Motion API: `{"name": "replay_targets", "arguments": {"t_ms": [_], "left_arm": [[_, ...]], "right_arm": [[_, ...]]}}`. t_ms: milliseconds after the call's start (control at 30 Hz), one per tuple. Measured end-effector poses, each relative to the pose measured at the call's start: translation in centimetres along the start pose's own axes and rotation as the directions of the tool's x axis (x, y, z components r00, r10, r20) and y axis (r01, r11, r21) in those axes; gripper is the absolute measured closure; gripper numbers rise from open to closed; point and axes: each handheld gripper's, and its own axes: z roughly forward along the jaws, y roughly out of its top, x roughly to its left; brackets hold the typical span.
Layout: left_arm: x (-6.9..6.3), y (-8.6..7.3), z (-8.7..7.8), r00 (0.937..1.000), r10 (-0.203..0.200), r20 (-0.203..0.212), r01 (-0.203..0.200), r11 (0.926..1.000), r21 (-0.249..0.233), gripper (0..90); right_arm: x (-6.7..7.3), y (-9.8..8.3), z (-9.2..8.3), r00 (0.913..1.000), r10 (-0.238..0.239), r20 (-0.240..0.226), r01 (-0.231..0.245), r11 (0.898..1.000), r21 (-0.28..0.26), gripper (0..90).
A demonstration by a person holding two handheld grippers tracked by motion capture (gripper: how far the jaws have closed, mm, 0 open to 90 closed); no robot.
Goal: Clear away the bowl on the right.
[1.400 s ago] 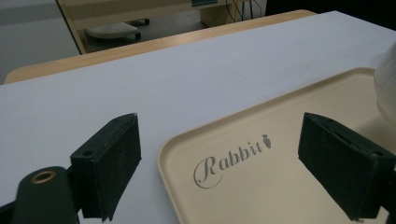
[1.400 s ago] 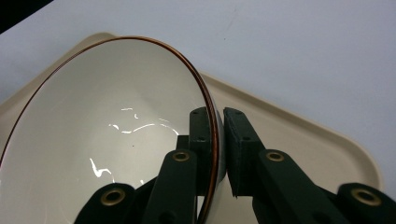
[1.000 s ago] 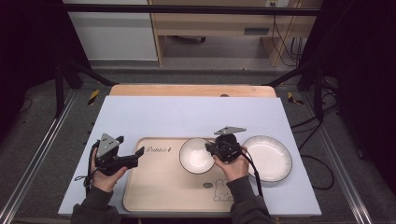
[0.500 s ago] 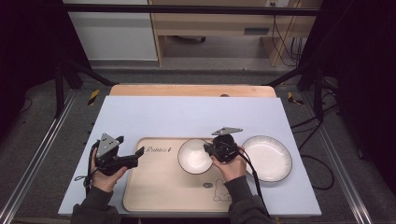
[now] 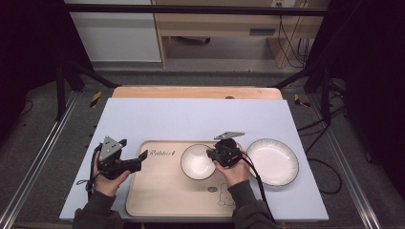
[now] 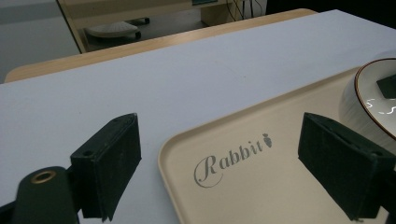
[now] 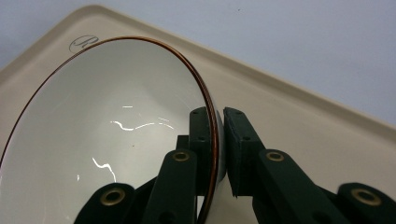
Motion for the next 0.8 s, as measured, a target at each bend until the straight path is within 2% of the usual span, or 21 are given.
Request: {"name": "replay_targets", "arguments": {"t_ms": [433,800], "left_arm": [[-0.01,-0.01,0.0,1.0,-0.001,0.001,0.001,1.0,-0.001,12.9],[-0.01,-0.01,0.02,1.0,0.0,0.001,0.0,1.0,0.001,12.9]], "right_arm": [[-0.39,-0.25,0.51,0.9997,0.022,-0.013,-0.022,1.0,0.014,81.9],[-0.62,-0.43,0.86,0.9998,0.014,0.01,-0.014,1.0,0.017,82.3]]}}
